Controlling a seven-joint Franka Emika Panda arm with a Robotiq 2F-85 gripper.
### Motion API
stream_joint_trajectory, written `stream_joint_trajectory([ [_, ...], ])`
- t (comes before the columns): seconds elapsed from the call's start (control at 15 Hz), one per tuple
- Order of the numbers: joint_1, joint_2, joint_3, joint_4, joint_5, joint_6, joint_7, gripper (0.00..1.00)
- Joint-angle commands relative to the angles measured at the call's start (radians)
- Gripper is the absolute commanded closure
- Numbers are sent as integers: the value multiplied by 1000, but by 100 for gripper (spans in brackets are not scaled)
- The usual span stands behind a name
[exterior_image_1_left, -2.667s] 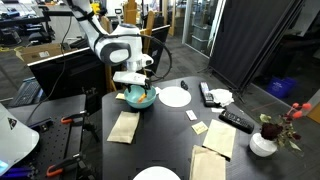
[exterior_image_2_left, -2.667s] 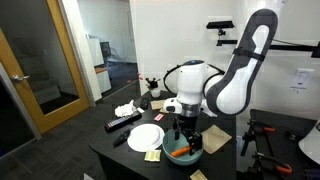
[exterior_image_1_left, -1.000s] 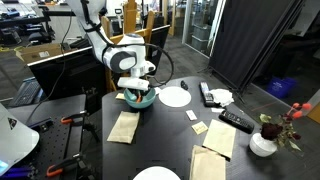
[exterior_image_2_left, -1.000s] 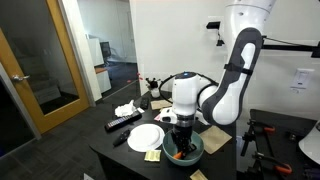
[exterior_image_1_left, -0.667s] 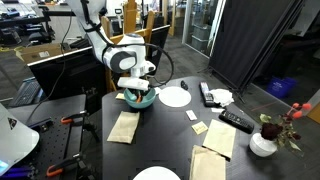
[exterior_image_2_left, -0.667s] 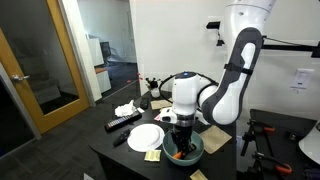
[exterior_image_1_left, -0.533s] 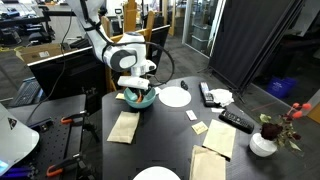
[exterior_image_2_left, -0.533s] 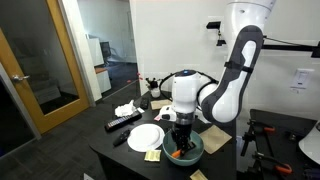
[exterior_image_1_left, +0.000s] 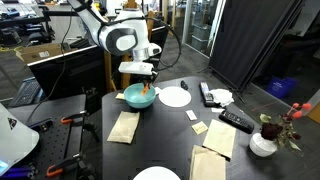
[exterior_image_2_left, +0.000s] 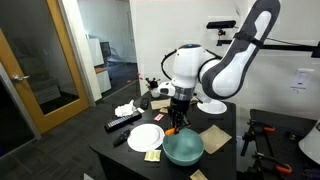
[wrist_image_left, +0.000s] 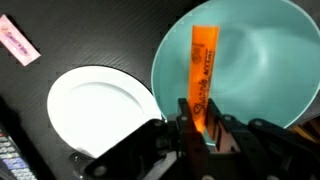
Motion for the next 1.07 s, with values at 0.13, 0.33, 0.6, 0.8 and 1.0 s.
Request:
stream_joint_trajectory([
  [0.13, -79, -160, 39, -50, 144, -52, -59, 95],
  [0.33, -77, -167, -2, -32, 189, -52, -53, 95],
  [0.6, -83, -91, -46, 12, 184, -10, -55, 95],
  [0.8, -86, -16, -73, 63, 156, 24, -29, 95],
  [1.0, -84, 76, -102, 137, 127, 51, 15, 95],
])
